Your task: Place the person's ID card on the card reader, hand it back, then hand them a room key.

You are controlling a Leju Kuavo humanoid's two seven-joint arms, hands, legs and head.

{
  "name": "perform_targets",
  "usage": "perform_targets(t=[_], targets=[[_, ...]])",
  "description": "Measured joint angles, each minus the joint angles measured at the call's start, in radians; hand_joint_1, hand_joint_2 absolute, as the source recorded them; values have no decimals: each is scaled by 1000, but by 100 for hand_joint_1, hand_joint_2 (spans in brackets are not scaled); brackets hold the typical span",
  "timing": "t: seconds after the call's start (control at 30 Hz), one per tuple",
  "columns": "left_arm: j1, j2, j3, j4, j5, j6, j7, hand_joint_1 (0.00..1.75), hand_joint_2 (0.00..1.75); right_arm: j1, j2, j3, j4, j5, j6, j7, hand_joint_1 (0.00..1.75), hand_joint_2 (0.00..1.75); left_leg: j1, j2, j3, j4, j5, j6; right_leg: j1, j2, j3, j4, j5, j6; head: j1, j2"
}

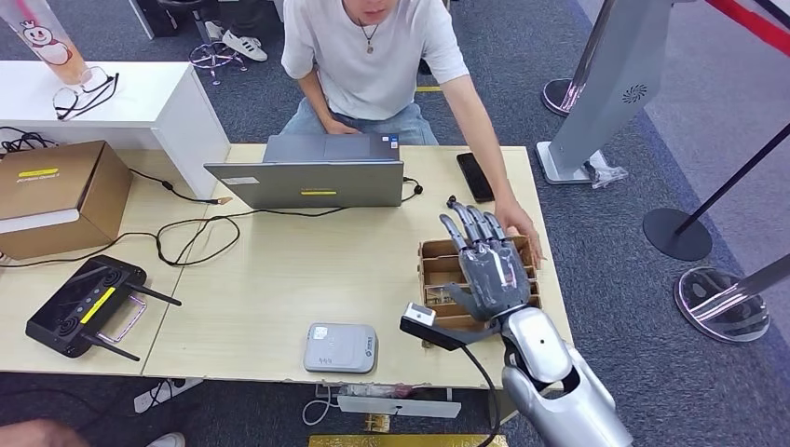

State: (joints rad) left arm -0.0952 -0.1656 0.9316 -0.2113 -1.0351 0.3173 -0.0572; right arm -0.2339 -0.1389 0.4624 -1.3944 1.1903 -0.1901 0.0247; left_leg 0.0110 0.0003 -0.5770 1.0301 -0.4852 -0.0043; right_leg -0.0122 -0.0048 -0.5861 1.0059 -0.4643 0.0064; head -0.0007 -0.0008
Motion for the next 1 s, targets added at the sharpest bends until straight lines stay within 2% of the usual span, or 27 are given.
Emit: perform_targets(t=[0.2,0.53,1.0], targets=[[2,1,1,0,0,-4,0,0,0,-1,-38,-8,-44,-47,87,-7,0,175,0,0,0,0,0,0,0,0,0,0,0,0,0,0],[4,1,2,0,4,-8,-7,0,0,-27,-73,-7,-47,-86,167,-8,0,175,0,0,0,0,0,0,0,0,0,0,0,0,0,0],[5,2,2,0,7,-11,-7,0,0,-47,-78,15,-31,-101,192,2,0,175,0,0,0,0,0,0,0,0,0,0,0,0,0,0]])
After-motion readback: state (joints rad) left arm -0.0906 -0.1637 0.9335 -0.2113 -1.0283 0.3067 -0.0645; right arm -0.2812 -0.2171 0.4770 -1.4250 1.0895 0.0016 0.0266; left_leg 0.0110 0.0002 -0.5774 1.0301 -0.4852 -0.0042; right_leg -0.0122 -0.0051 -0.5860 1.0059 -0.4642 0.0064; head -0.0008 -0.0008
